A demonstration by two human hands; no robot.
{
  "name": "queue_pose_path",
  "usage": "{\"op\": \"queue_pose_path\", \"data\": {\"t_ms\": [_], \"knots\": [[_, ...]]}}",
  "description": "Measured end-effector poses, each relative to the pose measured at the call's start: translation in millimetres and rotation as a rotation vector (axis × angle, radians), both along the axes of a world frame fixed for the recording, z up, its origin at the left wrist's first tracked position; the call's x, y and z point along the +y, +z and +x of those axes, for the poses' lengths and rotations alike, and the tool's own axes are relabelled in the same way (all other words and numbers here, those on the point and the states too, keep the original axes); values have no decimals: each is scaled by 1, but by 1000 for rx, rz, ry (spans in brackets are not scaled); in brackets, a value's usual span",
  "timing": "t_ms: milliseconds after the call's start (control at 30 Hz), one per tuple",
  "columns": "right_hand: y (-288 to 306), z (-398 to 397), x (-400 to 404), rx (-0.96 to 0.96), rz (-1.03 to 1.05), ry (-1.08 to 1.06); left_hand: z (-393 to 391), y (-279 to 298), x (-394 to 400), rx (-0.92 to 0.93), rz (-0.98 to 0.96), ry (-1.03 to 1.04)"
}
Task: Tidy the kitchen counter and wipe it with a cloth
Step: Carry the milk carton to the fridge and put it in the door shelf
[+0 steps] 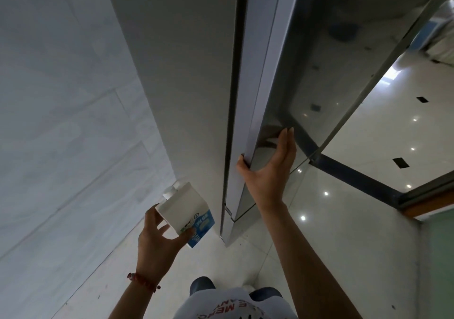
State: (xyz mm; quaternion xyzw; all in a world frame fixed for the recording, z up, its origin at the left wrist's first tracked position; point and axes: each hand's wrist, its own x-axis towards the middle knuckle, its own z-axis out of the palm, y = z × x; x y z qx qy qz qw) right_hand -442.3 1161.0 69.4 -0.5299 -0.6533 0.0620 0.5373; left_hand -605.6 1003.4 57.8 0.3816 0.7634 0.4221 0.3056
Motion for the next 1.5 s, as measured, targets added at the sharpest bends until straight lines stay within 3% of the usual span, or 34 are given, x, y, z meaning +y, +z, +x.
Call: {"op": "queue_pose_path", "data": {"t_ms": [267, 500, 700, 833, 1000, 1267, 1500], "knots": [[5, 4, -5, -15, -3, 7, 4, 6, -6, -4, -15, -26], [3, 80, -48, -24, -126, 74, 10, 7, -4, -30, -13, -106], [-2, 128, -108, 153, -154, -175, 41, 14, 16, -62, -7, -344], [5, 143, -133, 287, -39, -433, 67, 24, 26, -37, 10, -521], [19, 188, -131, 261, -66, -620, 97, 41, 44, -38, 59, -692], [25, 295, -105, 273, -42, -693, 163, 70, 101, -162, 290, -838], [27, 377, -77, 305, -83, -694, 273, 78, 157, -290, 435, -835]]}}
